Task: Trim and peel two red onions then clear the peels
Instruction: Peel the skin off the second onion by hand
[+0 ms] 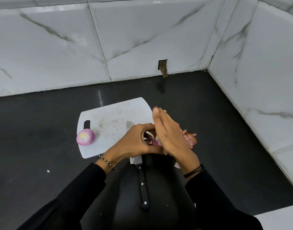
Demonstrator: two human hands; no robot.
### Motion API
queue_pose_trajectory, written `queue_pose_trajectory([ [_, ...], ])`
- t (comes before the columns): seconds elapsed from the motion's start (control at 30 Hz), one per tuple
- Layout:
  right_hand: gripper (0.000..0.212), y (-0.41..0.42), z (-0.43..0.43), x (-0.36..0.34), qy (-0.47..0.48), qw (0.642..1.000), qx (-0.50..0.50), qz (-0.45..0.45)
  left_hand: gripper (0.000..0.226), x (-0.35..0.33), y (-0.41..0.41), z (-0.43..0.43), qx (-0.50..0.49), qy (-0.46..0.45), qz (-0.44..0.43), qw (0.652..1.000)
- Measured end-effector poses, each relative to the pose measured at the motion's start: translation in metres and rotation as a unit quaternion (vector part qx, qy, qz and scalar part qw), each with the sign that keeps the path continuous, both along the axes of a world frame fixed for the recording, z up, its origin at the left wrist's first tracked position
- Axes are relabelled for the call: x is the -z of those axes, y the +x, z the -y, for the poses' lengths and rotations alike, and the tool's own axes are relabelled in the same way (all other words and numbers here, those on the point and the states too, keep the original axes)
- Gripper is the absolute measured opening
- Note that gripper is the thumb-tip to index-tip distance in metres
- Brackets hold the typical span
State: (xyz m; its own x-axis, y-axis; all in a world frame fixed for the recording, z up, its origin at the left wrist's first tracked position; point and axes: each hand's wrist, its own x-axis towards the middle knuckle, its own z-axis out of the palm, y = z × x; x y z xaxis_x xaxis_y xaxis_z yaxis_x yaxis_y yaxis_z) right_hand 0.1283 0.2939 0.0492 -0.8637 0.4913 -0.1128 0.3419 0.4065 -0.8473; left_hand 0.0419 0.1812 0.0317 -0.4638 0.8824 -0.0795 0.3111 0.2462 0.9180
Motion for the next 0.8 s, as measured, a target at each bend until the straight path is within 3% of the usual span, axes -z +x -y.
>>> queue_pose_trajectory([
  [0.13,0.071,-0.008,-0.019,0.003,-0.133,0.988,0.003,0.074,0.057,0.002,0.005,0.003,0.015,-0.006,0.025,1.000],
  [0.27,0.084,-0.009,-0.031,0.013,-0.175,0.980,0.000,0.092,0.073,0.004,0.004,0.007,0.027,-0.002,0.054,0.998],
  [0.37,0.065,-0.004,-0.035,0.016,-0.154,0.986,0.015,0.069,0.075,0.005,0.004,0.009,0.022,0.010,0.092,0.995],
  [0.5,0.058,0.005,-0.033,0.019,-0.115,0.992,0.059,-0.002,0.068,0.003,0.001,0.010,-0.016,0.029,0.130,0.991],
  [0.67,0.015,0.022,-0.029,0.017,-0.054,0.992,0.065,-0.095,0.057,0.007,-0.002,0.011,-0.070,0.053,0.163,0.983],
  [0.8,0.015,0.035,-0.025,0.013,-0.056,0.981,0.052,-0.178,0.057,0.008,-0.003,0.008,-0.104,0.087,0.213,0.968],
])
